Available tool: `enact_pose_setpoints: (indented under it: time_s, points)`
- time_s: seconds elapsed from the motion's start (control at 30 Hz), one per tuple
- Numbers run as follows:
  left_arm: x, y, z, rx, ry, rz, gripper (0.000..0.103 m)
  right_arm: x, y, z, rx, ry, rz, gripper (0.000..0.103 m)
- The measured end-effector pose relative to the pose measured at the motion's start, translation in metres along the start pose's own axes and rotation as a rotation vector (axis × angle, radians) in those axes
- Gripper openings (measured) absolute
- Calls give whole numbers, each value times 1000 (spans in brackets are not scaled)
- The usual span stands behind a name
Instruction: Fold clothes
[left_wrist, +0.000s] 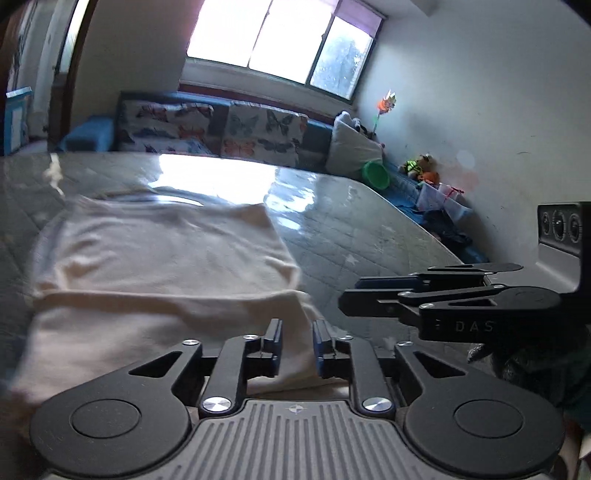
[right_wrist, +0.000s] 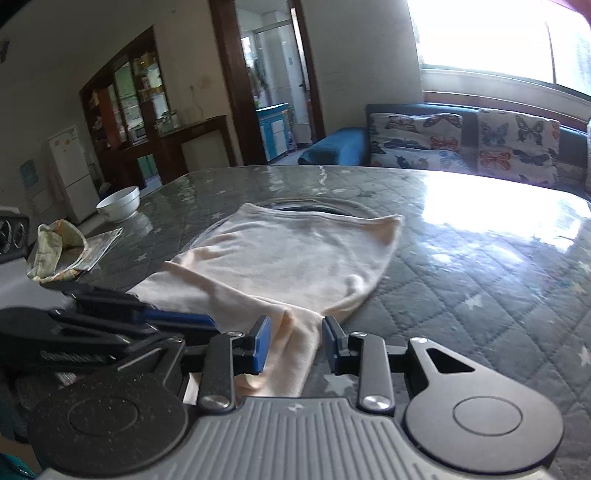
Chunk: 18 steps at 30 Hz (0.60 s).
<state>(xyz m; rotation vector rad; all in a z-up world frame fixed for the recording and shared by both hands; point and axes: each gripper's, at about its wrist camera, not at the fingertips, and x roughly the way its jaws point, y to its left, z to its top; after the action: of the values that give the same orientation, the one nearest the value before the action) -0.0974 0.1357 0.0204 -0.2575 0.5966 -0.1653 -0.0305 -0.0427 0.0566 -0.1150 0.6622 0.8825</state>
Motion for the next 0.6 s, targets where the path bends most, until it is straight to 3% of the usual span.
enact_pose_setpoints:
  time_s: [0.17,0.3,0.6]
  points:
    - [-31,38,1,-11,-42,101,27,10,19,7,-45,-7,33,30]
    - [-41,69,-4,-50,-32,189,27,28,33,9,-77,20,68,30]
    - [-37,95,-28,-61,48,230,26,61,35,-5,-86,116,63,30]
